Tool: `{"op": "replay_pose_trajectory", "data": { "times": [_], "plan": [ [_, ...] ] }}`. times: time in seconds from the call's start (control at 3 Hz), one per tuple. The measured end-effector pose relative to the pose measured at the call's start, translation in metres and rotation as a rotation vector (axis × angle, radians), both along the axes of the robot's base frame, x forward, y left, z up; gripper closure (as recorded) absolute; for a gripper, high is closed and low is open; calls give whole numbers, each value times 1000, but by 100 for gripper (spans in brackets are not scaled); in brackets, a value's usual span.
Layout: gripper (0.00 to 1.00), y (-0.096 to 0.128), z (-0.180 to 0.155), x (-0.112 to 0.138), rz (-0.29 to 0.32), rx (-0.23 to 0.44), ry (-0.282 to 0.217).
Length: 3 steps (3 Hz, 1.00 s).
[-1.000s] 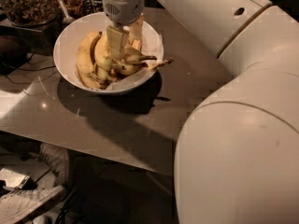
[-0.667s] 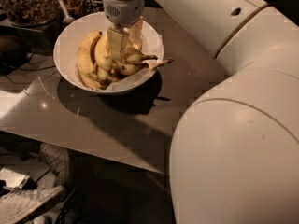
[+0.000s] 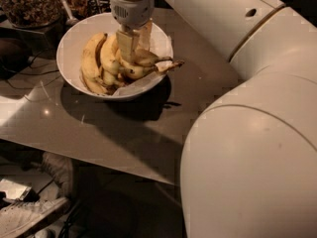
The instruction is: Pick banana from white bowl
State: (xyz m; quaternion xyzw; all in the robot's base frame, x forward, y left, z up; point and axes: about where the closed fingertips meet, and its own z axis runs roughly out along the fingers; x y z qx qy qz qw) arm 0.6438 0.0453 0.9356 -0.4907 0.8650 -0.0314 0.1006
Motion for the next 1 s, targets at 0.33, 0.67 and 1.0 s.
{"op": "replay_pose_trajectory", "data": {
  "times": [0.33,0.67,1.0],
  "plan": [
    [100,0,0,0,0,0,0],
    [100,7,7,5,29,22,-49],
    [100,7,22,4,59,42,-85]
  ]
}}
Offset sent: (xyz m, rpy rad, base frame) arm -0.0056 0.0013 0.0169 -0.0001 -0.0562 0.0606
